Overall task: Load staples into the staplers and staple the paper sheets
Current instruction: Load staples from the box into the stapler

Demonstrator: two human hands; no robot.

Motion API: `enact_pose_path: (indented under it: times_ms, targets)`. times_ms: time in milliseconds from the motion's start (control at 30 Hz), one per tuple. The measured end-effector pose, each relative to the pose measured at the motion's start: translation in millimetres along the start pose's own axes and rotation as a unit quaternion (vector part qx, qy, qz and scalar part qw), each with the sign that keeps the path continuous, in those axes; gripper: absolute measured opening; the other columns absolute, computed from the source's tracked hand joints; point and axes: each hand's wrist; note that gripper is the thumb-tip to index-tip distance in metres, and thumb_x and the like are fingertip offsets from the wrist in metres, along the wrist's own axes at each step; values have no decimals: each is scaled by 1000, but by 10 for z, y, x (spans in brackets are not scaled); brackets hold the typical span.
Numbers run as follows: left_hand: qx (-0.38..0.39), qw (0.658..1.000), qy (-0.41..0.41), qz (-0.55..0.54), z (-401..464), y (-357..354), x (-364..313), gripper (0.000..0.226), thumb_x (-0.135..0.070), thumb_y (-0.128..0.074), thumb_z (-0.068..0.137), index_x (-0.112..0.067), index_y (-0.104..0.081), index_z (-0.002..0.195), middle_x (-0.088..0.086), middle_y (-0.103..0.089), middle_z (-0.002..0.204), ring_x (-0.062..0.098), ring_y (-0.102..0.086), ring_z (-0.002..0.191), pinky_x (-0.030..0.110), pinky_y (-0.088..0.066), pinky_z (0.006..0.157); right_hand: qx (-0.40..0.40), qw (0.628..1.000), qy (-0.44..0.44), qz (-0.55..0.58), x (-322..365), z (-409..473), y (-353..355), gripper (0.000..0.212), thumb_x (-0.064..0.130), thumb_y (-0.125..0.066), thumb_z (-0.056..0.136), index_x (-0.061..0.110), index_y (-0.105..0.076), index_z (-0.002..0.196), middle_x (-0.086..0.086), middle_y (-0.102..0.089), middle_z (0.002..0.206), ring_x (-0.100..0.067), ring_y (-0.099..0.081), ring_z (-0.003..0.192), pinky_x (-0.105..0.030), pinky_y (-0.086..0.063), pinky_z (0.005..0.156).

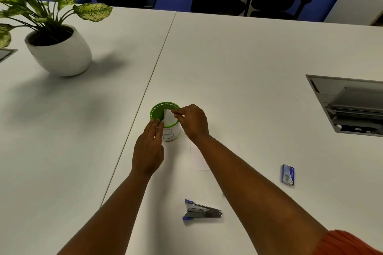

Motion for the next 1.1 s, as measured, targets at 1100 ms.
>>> enact_pose_path:
  times_ms: [1100]
  targets:
    - [191,958,179,-116,-901,-182,-347,56,-16,-37,97,-11,-12,147,9,-16,156,23,-16,145,38,-16,117,-63,907,-351,-225,-1732,-1910,1265,25,28,-55,85,8,-61,100,-10,-63,101,-28,-60,92,-32,-41,78]
Point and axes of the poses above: each hand's wrist, its own z-axis towards the middle knuckle, its own y-axis out of the back of the hand, x = y × z
